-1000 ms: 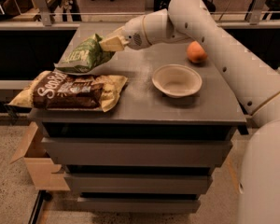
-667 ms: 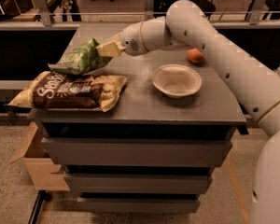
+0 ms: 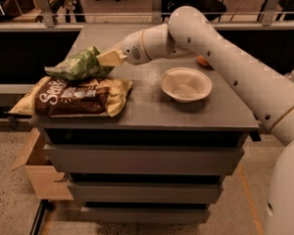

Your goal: Move green jalapeno chip bag near brown chip bag

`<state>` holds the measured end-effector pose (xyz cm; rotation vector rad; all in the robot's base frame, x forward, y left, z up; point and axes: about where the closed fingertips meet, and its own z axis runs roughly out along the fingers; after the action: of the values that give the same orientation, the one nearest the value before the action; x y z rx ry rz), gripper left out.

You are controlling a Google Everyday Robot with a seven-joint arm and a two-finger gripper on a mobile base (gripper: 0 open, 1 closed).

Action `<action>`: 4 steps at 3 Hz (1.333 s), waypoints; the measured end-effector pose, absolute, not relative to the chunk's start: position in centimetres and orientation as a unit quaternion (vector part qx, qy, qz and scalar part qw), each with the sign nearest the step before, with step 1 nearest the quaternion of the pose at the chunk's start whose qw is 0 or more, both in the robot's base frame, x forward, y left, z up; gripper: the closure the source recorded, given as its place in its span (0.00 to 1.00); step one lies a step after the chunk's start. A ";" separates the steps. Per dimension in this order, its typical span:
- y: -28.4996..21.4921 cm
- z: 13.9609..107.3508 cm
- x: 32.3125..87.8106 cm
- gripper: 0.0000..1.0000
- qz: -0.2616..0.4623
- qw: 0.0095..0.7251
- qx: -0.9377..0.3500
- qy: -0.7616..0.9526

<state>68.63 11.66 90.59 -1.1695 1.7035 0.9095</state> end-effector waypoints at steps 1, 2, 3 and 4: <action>11.9 90.5 68.5 0.36 0.365 0.426 -0.469 0.682; 12.2 90.4 68.5 0.12 0.367 0.425 -0.470 0.681; 12.4 90.3 68.4 0.00 0.368 0.424 -0.472 0.680; 12.8 90.0 68.4 0.00 0.370 0.417 -0.478 0.679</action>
Offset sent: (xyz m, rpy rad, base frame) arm -0.0006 0.0019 -0.0008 -0.0001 0.0015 0.0031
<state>68.35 12.79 89.96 -1.1996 1.7031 0.9282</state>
